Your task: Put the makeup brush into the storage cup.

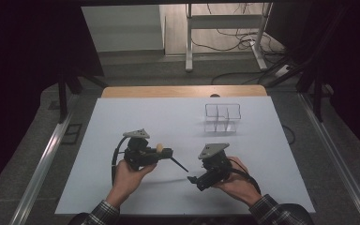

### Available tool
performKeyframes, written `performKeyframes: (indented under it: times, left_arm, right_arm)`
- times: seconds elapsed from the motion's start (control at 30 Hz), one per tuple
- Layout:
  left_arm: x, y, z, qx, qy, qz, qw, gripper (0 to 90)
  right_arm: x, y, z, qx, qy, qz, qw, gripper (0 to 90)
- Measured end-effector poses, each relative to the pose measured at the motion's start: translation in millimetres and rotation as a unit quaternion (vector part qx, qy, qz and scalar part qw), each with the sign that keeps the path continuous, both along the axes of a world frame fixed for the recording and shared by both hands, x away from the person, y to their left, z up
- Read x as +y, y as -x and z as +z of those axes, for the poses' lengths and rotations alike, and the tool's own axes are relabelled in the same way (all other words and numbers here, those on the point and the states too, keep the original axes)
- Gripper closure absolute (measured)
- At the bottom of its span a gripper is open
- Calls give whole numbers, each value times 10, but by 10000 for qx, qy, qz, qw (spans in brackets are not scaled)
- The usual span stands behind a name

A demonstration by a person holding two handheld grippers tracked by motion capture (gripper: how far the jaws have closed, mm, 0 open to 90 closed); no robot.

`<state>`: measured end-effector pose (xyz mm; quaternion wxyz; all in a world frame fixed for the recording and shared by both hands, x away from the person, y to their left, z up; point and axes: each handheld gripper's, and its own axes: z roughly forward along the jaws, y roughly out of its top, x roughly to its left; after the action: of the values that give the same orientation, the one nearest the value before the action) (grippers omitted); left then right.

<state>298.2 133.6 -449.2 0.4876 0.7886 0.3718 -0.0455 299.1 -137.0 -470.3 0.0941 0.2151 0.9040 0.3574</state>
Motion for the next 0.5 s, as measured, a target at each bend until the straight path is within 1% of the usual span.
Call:
performKeyframes:
  times: [0.1,0.2,0.5]
  left_arm:
    - [-62,29,14,-73,-168,-33,9998,831]
    - [-114,52,26,-138,-262,-79,9995,831]
    - [-230,102,51,-247,-303,-216,9990,830]
  right_arm:
    - [-2,-6,11,-18,-54,-7,10000,0]
    - [11,4,20,-18,-88,10,10000,0]
    - [111,48,36,10,-174,102,9998,1]
